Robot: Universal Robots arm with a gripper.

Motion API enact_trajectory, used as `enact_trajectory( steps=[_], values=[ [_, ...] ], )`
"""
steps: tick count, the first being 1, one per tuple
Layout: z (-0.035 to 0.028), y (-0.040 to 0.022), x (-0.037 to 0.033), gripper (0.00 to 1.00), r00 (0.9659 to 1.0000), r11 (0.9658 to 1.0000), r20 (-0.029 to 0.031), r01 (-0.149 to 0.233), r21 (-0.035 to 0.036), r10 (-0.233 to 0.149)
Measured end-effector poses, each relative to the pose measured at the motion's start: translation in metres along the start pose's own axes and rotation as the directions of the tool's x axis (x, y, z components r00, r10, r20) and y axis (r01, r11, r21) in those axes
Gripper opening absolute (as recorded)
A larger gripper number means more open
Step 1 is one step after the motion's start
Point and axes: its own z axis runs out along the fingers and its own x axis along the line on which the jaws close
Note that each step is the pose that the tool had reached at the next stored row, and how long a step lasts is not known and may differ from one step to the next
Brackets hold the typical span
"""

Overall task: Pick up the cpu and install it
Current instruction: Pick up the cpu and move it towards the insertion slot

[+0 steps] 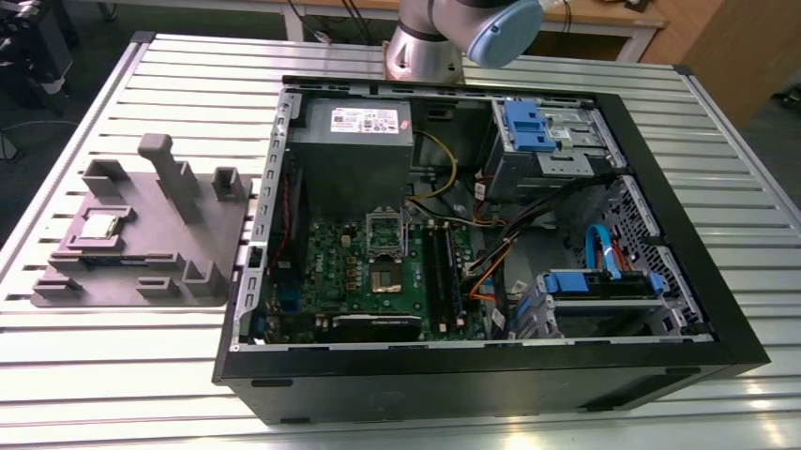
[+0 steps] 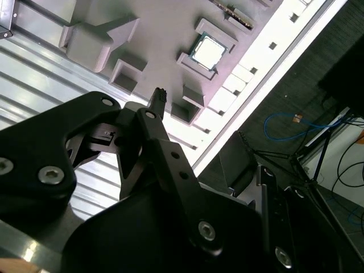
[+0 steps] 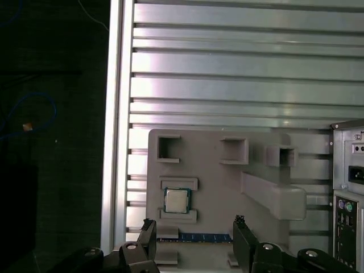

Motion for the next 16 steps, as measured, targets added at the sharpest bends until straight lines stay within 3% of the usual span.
enact_trajectory(
  steps=[16],
  values=[
    [0.0044, -0.0002, 0.0001, 0.65, 1.0000, 1.0000, -0.0002, 0.000, -0.0037, 0.000]
  ],
)
